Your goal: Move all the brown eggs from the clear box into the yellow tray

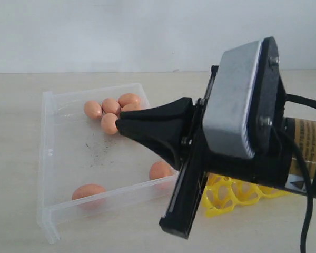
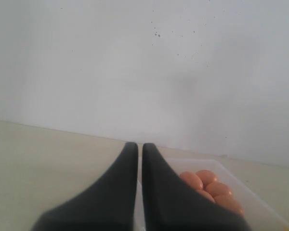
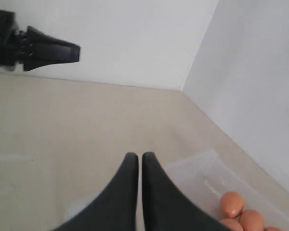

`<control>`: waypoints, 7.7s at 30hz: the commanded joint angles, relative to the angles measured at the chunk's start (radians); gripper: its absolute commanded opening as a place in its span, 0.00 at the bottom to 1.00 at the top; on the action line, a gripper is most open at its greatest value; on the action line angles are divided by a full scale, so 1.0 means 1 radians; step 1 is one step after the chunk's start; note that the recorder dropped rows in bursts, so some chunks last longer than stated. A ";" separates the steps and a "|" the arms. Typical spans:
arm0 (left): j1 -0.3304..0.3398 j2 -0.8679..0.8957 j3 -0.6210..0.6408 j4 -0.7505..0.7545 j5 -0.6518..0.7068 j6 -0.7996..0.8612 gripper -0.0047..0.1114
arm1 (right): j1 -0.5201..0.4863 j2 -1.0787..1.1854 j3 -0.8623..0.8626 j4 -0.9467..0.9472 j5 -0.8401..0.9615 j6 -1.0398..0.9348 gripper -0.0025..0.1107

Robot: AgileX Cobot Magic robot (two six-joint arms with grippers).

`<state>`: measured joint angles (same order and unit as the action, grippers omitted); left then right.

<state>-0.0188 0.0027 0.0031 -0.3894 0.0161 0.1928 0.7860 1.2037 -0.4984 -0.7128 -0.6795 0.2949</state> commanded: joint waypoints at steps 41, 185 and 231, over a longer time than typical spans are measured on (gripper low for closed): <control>-0.003 -0.003 -0.003 -0.011 -0.016 -0.007 0.07 | 0.150 0.903 -1.282 0.980 1.767 -0.347 0.47; -0.003 -0.003 -0.003 -0.011 -0.016 -0.007 0.07 | -0.149 1.325 -1.678 0.664 1.502 -0.566 0.32; -0.026 -0.003 -0.003 -0.011 -0.016 -0.007 0.07 | 0.132 1.150 -1.676 -0.149 1.634 -0.312 0.02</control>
<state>-0.0386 0.0027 0.0031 -0.3894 0.0161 0.1928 0.8835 2.3572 -2.1755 -0.5284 0.9963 -0.1589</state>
